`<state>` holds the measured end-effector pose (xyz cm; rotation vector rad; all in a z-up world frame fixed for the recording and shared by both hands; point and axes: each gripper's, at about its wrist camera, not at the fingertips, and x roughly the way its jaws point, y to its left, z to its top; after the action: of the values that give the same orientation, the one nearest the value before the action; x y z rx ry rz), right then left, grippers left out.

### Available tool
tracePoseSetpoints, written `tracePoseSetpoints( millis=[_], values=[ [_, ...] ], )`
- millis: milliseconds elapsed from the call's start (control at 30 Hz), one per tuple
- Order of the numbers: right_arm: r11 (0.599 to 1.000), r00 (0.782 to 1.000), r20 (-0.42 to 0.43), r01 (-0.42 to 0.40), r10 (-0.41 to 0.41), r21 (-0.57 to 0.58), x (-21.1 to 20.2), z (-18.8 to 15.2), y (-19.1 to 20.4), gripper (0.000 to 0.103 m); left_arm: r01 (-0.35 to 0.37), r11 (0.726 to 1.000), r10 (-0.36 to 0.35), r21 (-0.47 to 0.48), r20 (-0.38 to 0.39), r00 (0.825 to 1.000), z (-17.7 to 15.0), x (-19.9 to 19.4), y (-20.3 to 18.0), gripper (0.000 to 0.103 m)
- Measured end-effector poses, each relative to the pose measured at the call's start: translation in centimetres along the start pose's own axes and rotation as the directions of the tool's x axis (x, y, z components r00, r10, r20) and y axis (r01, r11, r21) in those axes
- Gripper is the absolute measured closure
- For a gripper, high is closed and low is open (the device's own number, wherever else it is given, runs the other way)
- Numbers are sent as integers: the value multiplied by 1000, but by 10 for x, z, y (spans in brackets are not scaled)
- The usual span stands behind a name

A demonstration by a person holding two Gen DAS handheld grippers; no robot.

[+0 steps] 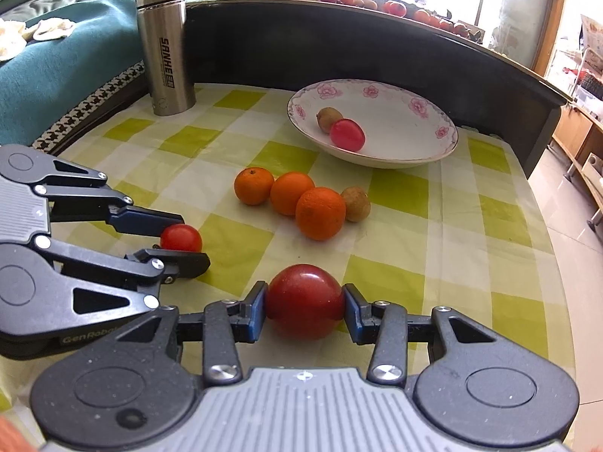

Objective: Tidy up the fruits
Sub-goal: 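Lift both held tomatoes and carry them toward the white floral bowl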

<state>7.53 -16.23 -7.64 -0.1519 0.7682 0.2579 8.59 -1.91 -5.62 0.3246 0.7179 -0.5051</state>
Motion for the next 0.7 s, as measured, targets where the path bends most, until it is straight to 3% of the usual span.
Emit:
tracePoseSetpoints(
  millis=[533, 700],
  values=[
    [1000, 1000, 3, 6, -6, -31, -3, -1, 3, 57, -12, 997, 9, 76, 31, 999, -1, -6, -11, 68],
    [999, 999, 45, 28, -26, -39, -12, 0, 5, 57, -67, 989, 50, 134, 124, 991, 0, -20, -18, 68]
  ],
)
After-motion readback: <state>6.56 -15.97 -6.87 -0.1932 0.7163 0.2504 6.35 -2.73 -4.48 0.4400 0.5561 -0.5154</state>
